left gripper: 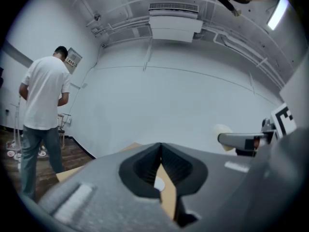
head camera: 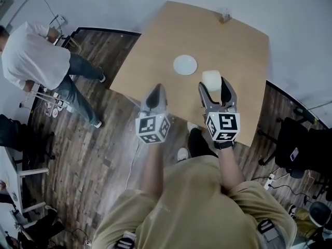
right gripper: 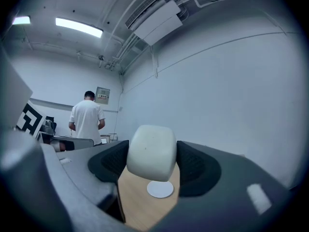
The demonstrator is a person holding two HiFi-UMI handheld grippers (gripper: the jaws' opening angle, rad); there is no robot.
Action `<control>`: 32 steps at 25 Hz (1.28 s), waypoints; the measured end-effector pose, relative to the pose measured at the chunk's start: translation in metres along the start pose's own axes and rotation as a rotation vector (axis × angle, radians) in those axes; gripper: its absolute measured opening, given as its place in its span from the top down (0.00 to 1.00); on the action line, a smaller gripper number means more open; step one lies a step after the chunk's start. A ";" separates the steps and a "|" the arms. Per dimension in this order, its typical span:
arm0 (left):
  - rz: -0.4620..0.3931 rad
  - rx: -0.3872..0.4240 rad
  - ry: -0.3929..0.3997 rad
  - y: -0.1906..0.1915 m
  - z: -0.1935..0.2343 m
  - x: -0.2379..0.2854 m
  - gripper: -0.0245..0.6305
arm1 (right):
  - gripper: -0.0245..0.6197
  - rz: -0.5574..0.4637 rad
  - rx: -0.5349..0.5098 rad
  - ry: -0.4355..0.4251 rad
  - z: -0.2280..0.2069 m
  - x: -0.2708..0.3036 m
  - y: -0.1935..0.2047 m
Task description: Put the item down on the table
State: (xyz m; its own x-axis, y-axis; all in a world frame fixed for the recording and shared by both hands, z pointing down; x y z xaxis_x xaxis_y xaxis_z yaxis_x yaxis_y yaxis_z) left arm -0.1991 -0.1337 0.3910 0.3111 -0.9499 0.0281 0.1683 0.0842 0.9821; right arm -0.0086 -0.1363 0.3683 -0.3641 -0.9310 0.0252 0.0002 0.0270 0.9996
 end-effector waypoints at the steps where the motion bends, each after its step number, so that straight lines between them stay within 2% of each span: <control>1: 0.008 0.002 0.003 0.004 0.003 0.007 0.96 | 0.47 0.006 0.006 0.002 -0.003 0.011 0.004; 7: 0.052 0.021 0.006 0.019 0.018 0.059 0.96 | 0.47 0.095 0.079 -0.020 -0.022 0.075 0.042; 12: 0.087 0.033 0.039 0.030 0.004 0.118 0.96 | 0.47 0.133 0.100 -0.034 -0.059 0.122 0.059; 17: 0.174 0.007 0.044 0.062 0.012 0.170 0.96 | 0.47 0.192 0.122 -0.047 -0.077 0.170 0.087; 24: 0.270 -0.032 0.024 0.105 0.028 0.209 0.96 | 0.47 0.299 0.154 -0.054 -0.090 0.213 0.140; 32: 0.355 -0.089 -0.030 0.153 0.056 0.238 0.96 | 0.48 0.423 0.096 -0.124 -0.079 0.261 0.208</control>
State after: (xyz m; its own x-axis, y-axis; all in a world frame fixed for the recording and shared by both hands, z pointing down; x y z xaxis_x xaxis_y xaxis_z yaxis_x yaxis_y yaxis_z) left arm -0.1515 -0.3634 0.5586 0.3370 -0.8653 0.3710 0.1362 0.4347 0.8902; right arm -0.0297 -0.4028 0.5840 -0.4597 -0.7801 0.4243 0.0885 0.4352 0.8960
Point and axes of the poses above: the fingertips, and each gripper's own axes: x forward along the fingers, z to its left, y out of its underside, the point moved 3 cm from there along -x, backward along the fingers, and after that the axes turned 1 degree about -z, right-handed, at the moved point
